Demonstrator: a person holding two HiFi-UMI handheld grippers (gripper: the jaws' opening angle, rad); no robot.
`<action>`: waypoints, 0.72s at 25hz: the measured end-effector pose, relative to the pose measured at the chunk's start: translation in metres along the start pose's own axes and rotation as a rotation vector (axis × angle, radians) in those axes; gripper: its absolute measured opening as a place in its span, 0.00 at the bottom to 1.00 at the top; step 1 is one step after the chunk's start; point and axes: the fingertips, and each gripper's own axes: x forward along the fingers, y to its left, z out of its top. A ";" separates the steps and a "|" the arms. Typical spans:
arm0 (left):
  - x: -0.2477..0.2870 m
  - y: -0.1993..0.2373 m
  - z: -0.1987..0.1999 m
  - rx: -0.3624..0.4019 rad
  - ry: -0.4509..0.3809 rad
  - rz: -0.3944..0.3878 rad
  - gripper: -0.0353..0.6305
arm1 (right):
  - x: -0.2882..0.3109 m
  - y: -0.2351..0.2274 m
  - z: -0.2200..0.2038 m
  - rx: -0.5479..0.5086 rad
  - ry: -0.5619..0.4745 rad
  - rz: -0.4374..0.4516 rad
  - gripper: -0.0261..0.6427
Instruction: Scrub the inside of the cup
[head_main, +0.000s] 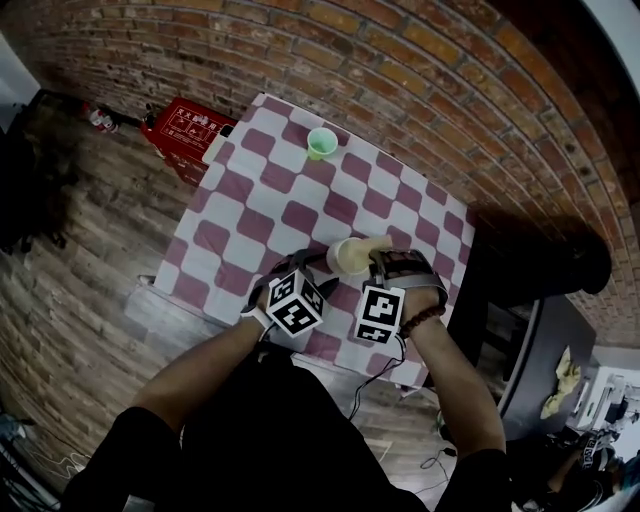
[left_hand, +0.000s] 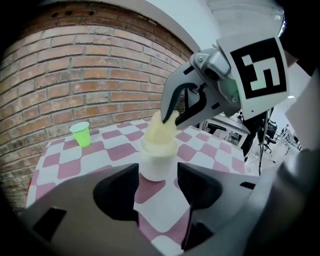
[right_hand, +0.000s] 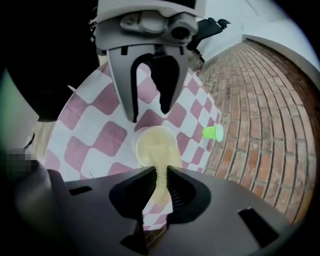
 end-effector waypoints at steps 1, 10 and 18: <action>0.000 0.000 -0.003 -0.010 0.003 0.001 0.40 | -0.001 -0.005 -0.004 0.053 -0.016 -0.014 0.16; 0.025 0.006 -0.001 0.205 -0.025 -0.071 0.52 | -0.003 0.006 0.007 -0.145 0.017 0.017 0.16; 0.059 0.008 0.001 0.294 -0.032 -0.167 0.55 | 0.014 0.012 0.024 -0.246 0.100 0.076 0.16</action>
